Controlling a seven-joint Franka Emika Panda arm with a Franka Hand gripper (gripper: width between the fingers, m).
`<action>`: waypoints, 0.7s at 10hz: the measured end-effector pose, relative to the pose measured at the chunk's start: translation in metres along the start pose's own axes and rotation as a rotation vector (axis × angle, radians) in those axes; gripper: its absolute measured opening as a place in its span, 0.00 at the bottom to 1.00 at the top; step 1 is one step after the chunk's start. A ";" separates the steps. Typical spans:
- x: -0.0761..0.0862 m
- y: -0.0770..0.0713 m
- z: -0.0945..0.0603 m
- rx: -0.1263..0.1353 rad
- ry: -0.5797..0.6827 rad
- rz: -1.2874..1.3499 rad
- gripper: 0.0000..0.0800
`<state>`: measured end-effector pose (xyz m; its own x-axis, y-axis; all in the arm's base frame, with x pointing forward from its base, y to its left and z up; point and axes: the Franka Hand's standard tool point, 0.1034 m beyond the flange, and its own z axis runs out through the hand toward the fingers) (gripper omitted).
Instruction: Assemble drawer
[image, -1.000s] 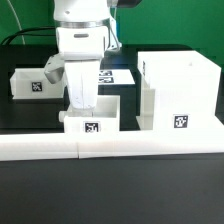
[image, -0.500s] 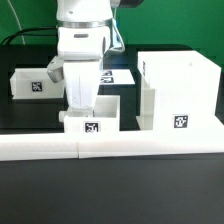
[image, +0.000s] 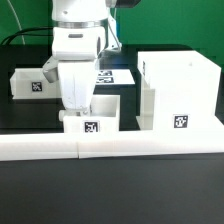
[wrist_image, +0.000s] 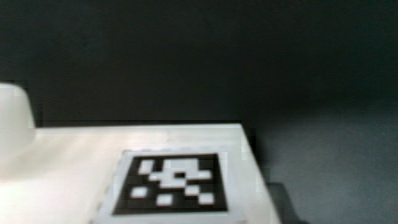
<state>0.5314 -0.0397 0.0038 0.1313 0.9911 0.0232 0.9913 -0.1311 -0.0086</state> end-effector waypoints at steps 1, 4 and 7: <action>0.000 0.000 0.000 0.000 0.000 0.000 0.05; 0.003 0.003 -0.003 0.015 -0.003 -0.080 0.05; 0.016 0.004 -0.005 0.030 0.006 -0.128 0.05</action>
Offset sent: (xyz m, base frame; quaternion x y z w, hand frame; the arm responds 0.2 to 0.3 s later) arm 0.0114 0.0139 0.0071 0.0342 0.0047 -0.1371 0.9900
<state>0.5374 -0.0248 0.0088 0.0038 0.9995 0.0316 0.9994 -0.0027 -0.0352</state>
